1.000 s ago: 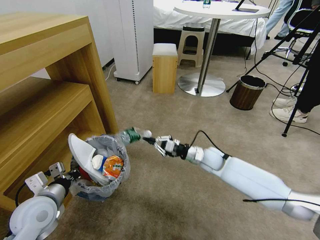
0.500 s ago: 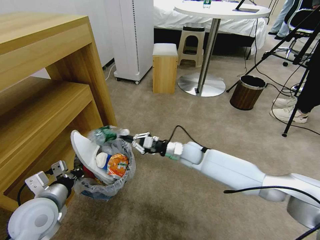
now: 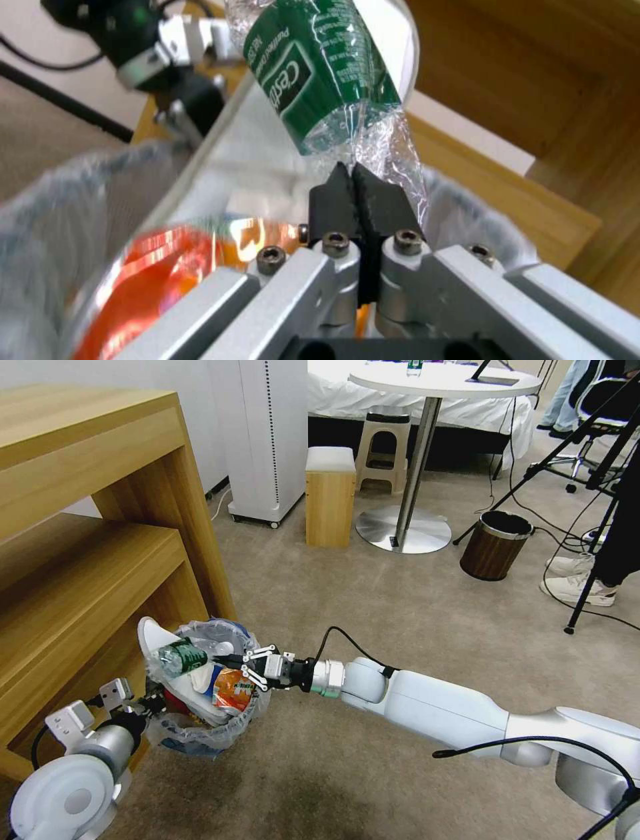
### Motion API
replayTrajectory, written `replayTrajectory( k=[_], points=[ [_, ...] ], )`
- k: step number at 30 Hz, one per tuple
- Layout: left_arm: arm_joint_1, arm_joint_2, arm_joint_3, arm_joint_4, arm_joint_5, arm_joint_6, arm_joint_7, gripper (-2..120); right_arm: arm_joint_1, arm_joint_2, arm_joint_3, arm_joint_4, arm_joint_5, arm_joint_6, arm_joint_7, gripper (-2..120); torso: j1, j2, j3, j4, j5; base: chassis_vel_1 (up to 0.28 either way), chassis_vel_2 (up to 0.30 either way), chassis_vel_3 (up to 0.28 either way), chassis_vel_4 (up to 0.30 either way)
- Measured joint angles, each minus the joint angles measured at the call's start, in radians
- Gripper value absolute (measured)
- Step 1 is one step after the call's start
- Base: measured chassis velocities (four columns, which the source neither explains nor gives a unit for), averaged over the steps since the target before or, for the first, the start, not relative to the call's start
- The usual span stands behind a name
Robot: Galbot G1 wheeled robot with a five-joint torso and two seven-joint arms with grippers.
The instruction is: Pick up the trash bin and place the garbage on the floor into it.
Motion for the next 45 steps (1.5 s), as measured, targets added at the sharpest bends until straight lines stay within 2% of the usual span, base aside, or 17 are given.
replayTrajectory(
  k=[7,10,11,14,15,18,20,21,23,26,27,30,31,34,39,45],
  points=[
    [0.003,-0.002,0.000,-0.008,-0.001,0.000,-0.001,0,-0.010,-0.016,0.007,-0.007,-0.010,-0.008,0.011,0,0.000,0.000,0.000,0.0000,0.0000,0.000,0.000,0.000,0.000],
    [0.008,-0.002,-0.004,-0.011,-0.001,0.000,-0.001,0,-0.014,-0.016,0.012,-0.005,-0.019,-0.014,0.022,15,0.000,0.000,0.000,0.0002,-0.0001,0.000,0.000,0.000,0.000],
    [0.008,-0.002,-0.004,-0.011,-0.001,0.000,-0.001,0,-0.014,-0.016,0.012,-0.005,-0.019,-0.014,0.022,15,0.000,0.000,0.000,0.0002,-0.0001,0.000,0.000,0.000,0.000],
    [0.010,-0.003,-0.006,-0.012,-0.001,-0.001,-0.001,0,-0.012,-0.021,0.016,0.006,-0.017,-0.021,0.019,28,0.000,0.000,0.000,0.0002,0.0000,0.000,0.000,0.000,0.000],
    [0.010,-0.003,-0.006,-0.012,-0.001,-0.001,-0.001,0,-0.012,-0.021,0.016,0.006,-0.017,-0.021,0.019,28,0.000,0.000,0.000,0.0002,0.0000,0.000,0.000,0.000,0.000],
    [0.011,-0.005,-0.006,-0.011,0.000,-0.001,0.000,0,-0.012,-0.026,0.019,0.026,-0.001,-0.027,0.025,43,0.000,0.000,0.000,0.0002,-0.0001,0.000,0.000,0.000,0.000],
    [0.011,-0.004,-0.007,-0.010,0.000,-0.001,0.000,0,-0.014,-0.029,0.020,0.033,0.003,-0.031,0.028,47,0.000,0.000,0.000,0.0002,-0.0001,0.000,0.000,0.000,0.000],
    [0.011,0.000,-0.009,-0.007,-0.001,-0.001,0.000,0,-0.017,-0.031,0.021,0.040,0.008,-0.032,0.034,53,0.000,0.000,0.000,0.0001,-0.0001,0.000,0.000,0.000,0.000],
    [0.012,0.002,-0.010,-0.006,-0.002,-0.001,0.000,0,-0.018,-0.031,0.023,0.042,0.008,-0.033,0.035,55,0.000,0.000,0.000,0.0002,-0.0001,0.000,0.000,0.000,0.000],
    [0.023,0.022,-0.016,-0.006,-0.010,-0.001,-0.004,0,-0.032,-0.042,0.047,0.073,0.015,-0.039,0.041,72,0.000,0.000,0.000,0.0003,0.0000,0.000,0.000,0.000,0.000],
    [0.023,0.022,-0.016,-0.006,-0.010,-0.001,-0.004,0,-0.032,-0.042,0.047,0.073,0.015,-0.039,0.041,72,0.000,0.000,0.000,0.0003,0.0000,0.000,0.000,0.000,0.000],
    [0.031,0.037,-0.010,-0.004,-0.016,-0.001,-0.013,0,-0.038,-0.053,0.067,0.101,0.023,-0.043,0.049,86,0.000,0.000,0.000,0.0001,0.0001,0.000,0.000,0.000,0.000],
    [0.031,0.037,-0.010,-0.004,-0.016,-0.001,-0.013,0,-0.038,-0.053,0.067,0.101,0.023,-0.043,0.049,86,0.000,0.000,0.000,0.0001,0.0001,0.000,0.000,0.000,0.000],
    [0.045,0.041,0.003,0.003,-0.011,0.003,-0.015,0,-0.042,-0.063,0.090,0.126,0.029,-0.049,0.056,98,0.000,0.000,0.000,0.0001,-0.0002,0.000,0.000,0.000,0.000],
    [0.069,0.045,0.016,0.013,0.002,0.011,-0.015,0,-0.065,-0.080,0.128,0.173,0.038,-0.060,0.073,100,0.000,0.000,0.000,0.0002,-0.0002,0.000,0.000,0.000,0.000],
    [0.120,0.089,0.035,0.038,-0.006,0.016,-0.030,0,-0.109,-0.117,0.218,0.215,0.046,-0.066,0.085,100,0.000,0.000,0.000,0.0003,0.0000,0.000,0.000,0.000,0.000]
  ],
)
